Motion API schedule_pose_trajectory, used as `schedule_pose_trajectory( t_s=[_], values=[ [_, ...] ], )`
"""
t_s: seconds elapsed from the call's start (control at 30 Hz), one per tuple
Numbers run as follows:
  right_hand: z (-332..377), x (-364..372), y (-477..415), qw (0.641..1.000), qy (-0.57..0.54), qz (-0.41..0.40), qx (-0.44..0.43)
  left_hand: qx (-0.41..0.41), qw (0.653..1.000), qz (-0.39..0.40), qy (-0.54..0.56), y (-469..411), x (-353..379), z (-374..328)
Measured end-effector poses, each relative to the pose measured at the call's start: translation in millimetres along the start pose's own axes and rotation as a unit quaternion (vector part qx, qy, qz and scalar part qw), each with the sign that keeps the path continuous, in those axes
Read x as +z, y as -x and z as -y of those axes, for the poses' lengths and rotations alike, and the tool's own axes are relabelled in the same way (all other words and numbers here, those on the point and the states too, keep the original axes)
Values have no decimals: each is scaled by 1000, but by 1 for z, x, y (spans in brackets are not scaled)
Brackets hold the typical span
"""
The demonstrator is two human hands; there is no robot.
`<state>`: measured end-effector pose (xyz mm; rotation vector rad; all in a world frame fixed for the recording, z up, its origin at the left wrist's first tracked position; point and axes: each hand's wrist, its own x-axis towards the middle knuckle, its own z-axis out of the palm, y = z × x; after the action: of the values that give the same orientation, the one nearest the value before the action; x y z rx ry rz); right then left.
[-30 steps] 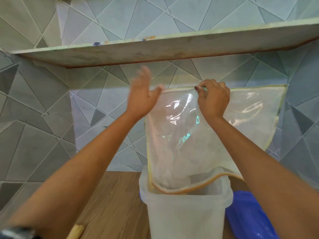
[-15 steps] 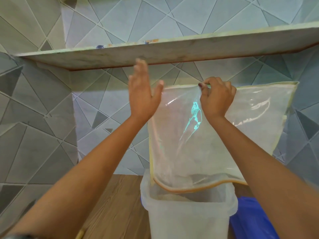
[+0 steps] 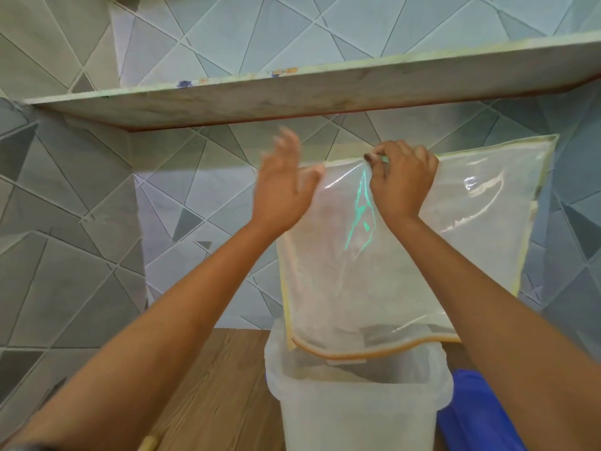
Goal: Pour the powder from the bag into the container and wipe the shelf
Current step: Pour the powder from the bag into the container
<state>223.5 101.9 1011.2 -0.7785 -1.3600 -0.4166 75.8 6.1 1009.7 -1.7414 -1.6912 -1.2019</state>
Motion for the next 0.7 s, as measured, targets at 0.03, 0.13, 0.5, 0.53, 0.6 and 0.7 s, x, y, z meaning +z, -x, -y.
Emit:
schedule_pose_trajectory(
  t_s=[0.03, 0.13, 0.5, 0.53, 0.6, 0.7],
  values=[
    [0, 2, 1, 1000, 2, 6, -1, -13, 994, 107, 7, 2, 1, 0],
    [-2, 8, 6, 1000, 7, 0, -10, -34, 998, 5, 43, 0, -3, 2],
    [3, 12, 3, 1000, -9, 8, -14, -35, 989, 146, 5, -4, -7, 9],
    [5, 13, 2, 1000, -8, 12, -26, -60, 974, 219, -14, -1, -7, 9],
    [7, 14, 3, 999, -9, 3, -33, -58, 993, 106, 8, -5, -9, 12],
    [7, 14, 4, 1000, -5, -2, -18, 2, 992, 127, -8, -7, -11, 12]
  ],
)
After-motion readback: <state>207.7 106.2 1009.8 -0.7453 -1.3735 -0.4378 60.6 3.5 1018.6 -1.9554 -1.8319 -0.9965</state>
